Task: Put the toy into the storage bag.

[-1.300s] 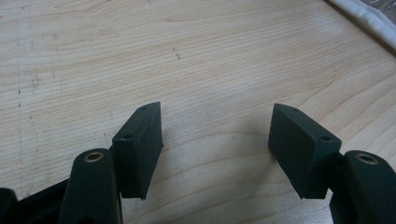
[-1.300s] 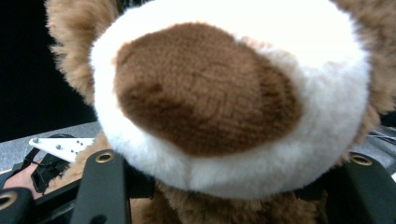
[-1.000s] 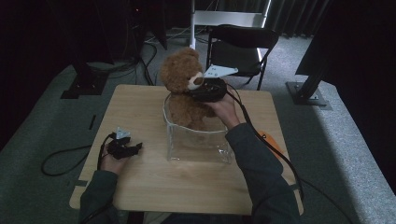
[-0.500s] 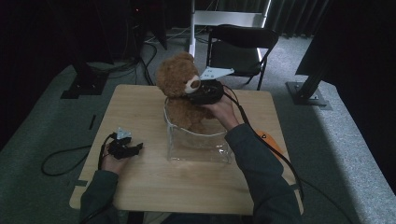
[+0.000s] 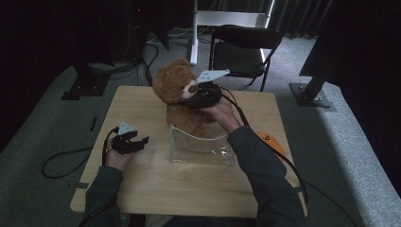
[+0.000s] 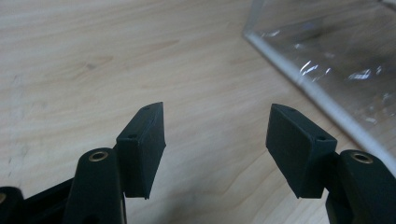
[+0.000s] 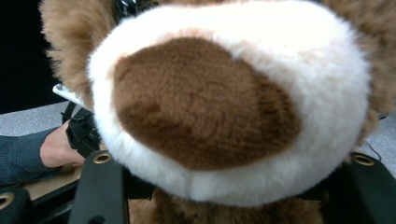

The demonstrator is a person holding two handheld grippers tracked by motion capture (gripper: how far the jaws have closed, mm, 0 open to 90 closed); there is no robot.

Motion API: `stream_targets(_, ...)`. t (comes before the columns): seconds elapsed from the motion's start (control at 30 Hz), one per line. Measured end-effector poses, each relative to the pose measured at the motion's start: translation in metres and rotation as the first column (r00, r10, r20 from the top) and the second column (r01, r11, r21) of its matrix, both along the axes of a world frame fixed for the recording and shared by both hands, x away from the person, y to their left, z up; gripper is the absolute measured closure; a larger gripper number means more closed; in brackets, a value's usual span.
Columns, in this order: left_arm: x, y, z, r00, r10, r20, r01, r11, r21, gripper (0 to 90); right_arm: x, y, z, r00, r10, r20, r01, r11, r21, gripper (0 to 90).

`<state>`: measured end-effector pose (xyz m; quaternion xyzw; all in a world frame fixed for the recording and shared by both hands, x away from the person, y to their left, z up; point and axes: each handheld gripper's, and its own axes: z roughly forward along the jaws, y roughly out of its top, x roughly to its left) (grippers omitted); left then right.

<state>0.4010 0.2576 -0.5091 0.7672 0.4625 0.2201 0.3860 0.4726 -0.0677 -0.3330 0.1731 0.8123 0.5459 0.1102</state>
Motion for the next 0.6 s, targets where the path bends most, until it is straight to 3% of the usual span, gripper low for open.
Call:
stream_targets(0.1, 0.003, -0.006, 0.004, 0.9999, -0.013, 0.009, 0.013, 0.9999, -0.005, 38.0, 0.0, 0.001, -0.001, 1.0, 0.003, -0.003, -0.004, 1.0, -0.005, 37.3)
stream_targets(0.33, 0.009, -0.018, 0.019, 0.9981, -0.043, 0.044, 0.045, 0.9981, -0.043, 38.0, -0.001, 0.008, -0.006, 1.0, 0.002, -0.002, -0.002, 0.998, -0.066, 36.9)
stream_targets(0.6, 0.013, -0.025, 0.029, 0.996, -0.06, 0.066, 0.065, 0.9949, -0.078, 37.9, 0.0, 0.015, -0.01, 0.9994, 0.011, -0.033, -0.015, 0.992, -0.127, 35.8)
